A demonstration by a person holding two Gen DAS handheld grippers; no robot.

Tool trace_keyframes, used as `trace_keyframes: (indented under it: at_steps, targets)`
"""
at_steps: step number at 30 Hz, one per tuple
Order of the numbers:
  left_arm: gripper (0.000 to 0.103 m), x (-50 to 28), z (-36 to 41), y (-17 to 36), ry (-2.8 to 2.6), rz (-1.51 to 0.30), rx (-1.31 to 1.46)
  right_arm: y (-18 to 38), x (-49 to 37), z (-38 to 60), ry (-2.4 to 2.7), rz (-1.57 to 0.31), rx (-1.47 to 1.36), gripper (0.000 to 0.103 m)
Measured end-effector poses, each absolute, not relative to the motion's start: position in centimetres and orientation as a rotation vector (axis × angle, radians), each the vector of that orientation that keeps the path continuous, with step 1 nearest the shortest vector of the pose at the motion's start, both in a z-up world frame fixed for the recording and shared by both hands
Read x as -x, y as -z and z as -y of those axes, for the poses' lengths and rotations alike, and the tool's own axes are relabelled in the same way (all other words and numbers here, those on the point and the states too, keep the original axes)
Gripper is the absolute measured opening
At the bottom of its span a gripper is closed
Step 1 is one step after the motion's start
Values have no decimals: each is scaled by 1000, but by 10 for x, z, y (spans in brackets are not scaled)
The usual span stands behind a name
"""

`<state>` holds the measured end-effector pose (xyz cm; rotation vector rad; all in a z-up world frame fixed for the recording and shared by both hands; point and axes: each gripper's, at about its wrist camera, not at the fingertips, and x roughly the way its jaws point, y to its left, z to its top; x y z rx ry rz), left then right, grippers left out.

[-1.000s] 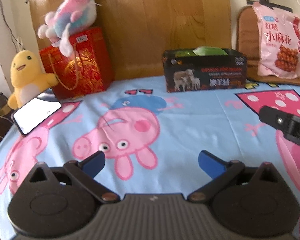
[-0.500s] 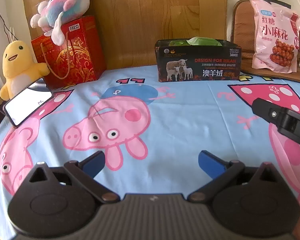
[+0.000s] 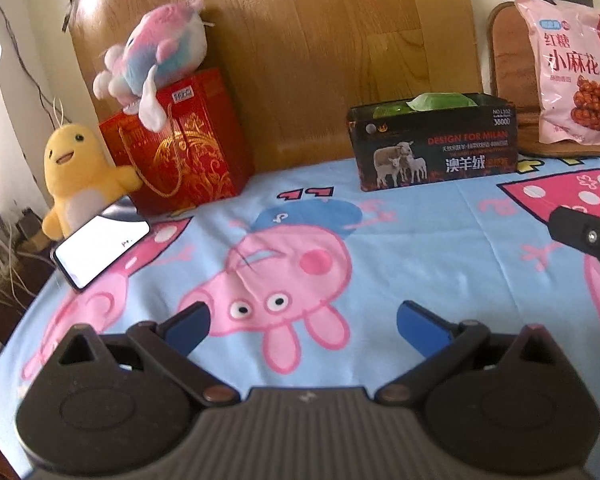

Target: Organize snacks

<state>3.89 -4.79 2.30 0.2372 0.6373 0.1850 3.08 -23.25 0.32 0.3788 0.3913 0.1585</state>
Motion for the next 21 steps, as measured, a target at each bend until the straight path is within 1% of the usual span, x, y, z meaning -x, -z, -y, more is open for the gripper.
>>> trace_keyframes:
  at_steps: [12, 21]
  targets:
    - [103, -40, 58, -14, -56, -747, -225, -3, -31, 233, -159, -391, -380, 86]
    - [103, -40, 64, -9, -8, -793, -226, -3, -31, 233, -160, -391, -380, 86]
